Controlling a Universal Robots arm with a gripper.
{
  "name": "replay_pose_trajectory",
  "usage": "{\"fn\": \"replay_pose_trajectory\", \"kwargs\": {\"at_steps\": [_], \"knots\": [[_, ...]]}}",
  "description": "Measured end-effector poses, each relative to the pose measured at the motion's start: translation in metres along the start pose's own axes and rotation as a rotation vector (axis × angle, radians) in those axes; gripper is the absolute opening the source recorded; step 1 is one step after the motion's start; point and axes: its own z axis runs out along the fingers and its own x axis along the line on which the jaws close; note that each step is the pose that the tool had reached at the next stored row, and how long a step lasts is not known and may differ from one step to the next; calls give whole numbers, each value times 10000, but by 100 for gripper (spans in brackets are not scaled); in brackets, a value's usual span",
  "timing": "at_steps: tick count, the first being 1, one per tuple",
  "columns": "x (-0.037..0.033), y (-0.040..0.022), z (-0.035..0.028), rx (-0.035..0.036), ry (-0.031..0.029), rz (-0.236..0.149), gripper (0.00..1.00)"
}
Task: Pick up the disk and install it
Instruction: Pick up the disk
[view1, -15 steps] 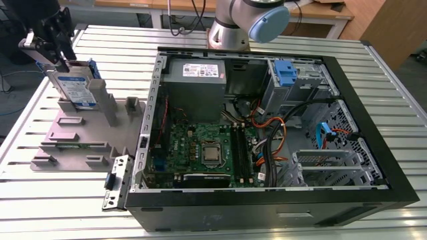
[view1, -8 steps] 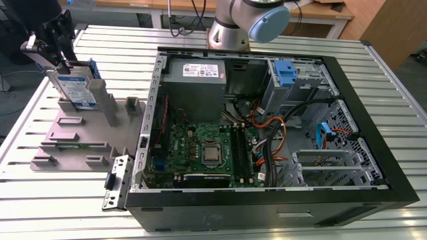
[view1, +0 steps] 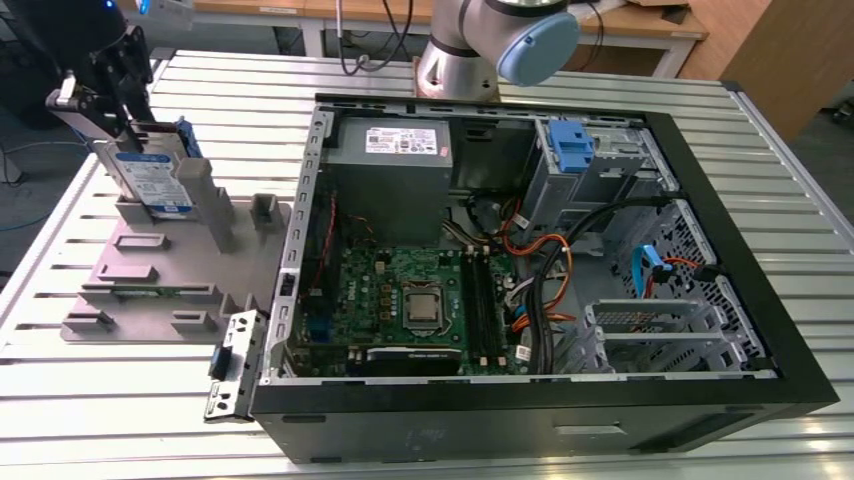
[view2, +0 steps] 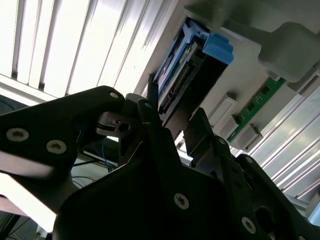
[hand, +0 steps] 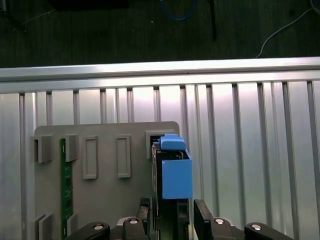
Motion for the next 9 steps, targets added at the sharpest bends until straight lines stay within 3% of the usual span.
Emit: {"fn": "replay_pose_trajectory", "kwargs": {"at_steps": [9], "knots": [[3,-2,62,0,1,0,47]]}}
